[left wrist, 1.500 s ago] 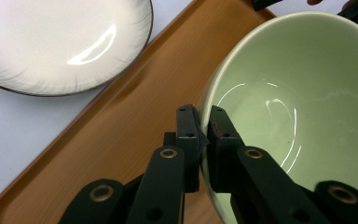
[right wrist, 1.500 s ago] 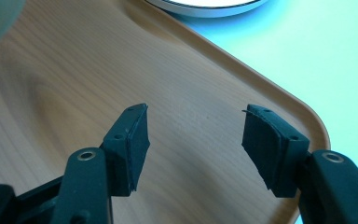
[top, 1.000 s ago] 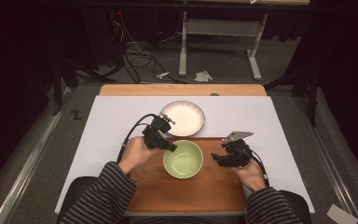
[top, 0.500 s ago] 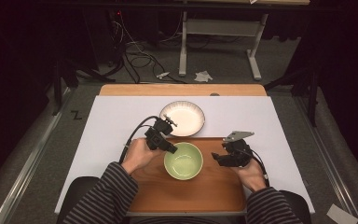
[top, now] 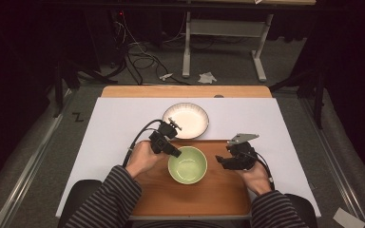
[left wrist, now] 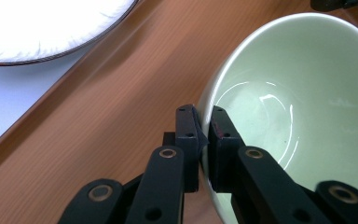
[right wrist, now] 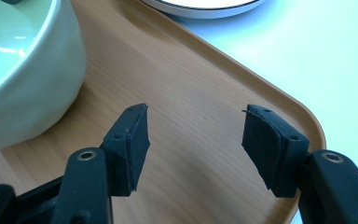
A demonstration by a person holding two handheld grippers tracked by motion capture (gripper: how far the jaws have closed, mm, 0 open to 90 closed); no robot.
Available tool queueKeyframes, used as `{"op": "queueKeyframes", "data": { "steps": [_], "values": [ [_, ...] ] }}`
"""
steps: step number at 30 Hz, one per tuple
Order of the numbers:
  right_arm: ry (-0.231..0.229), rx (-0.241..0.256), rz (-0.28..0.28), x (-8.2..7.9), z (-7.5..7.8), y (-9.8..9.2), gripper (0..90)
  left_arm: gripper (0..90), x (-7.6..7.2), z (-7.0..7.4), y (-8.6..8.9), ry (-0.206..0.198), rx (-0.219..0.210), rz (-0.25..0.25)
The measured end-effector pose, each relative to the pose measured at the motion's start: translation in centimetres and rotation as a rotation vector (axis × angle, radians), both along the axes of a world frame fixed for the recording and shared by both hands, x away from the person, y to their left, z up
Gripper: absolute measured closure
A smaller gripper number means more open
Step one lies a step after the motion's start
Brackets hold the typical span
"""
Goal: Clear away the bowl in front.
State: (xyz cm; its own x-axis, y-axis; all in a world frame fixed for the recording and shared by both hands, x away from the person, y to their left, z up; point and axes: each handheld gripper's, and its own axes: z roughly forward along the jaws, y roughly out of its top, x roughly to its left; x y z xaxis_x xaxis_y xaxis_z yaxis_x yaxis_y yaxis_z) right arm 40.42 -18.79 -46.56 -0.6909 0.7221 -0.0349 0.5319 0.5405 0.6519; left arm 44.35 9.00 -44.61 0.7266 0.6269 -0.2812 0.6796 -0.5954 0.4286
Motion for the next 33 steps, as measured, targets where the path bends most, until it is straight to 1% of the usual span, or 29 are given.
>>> {"op": "queueKeyframes", "data": {
  "steps": [3,7,12,18,21,26,32,33],
  "values": [
    [0.0,0.0,0.0,0.0,0.0,0.01,42.3,84.8,0.07,-0.07,0.01,-0.01,0.004,0.008],
    [-0.004,0.003,-0.006,-0.03,0.04,-0.02,42.3,84.8,0.15,-0.23,0.03,-0.005,0.006,0.01],
    [-0.007,-0.001,0.0,-0.03,0.03,0.0,42.3,84.8,0.13,-0.35,-0.14,-0.002,0.008,0.005],
    [-0.002,-0.001,-0.002,-0.04,0.06,-0.02,42.3,84.7,0.17,-0.49,-0.19,0.0,0.012,0.003],
    [-0.002,0.002,0.001,-0.03,0.0,0.02,42.2,84.7,0.02,-0.4,-0.28,-0.018,0.012,-0.001],
    [-0.005,0.001,0.001,-0.05,-0.01,0.06,42.2,84.7,0.05,-0.52,-0.33,-0.008,0.008,0.002],
    [-0.003,0.0,0.002,-0.05,-0.01,0.05,42.2,84.6,0.03,-0.58,-0.4,-0.021,0.018,0.002],
    [-0.004,0.0,0.001,-0.05,0.0,0.05,42.2,84.7,0.01,-0.6,-0.45,-0.033,0.025,0.002]
  ]
}}
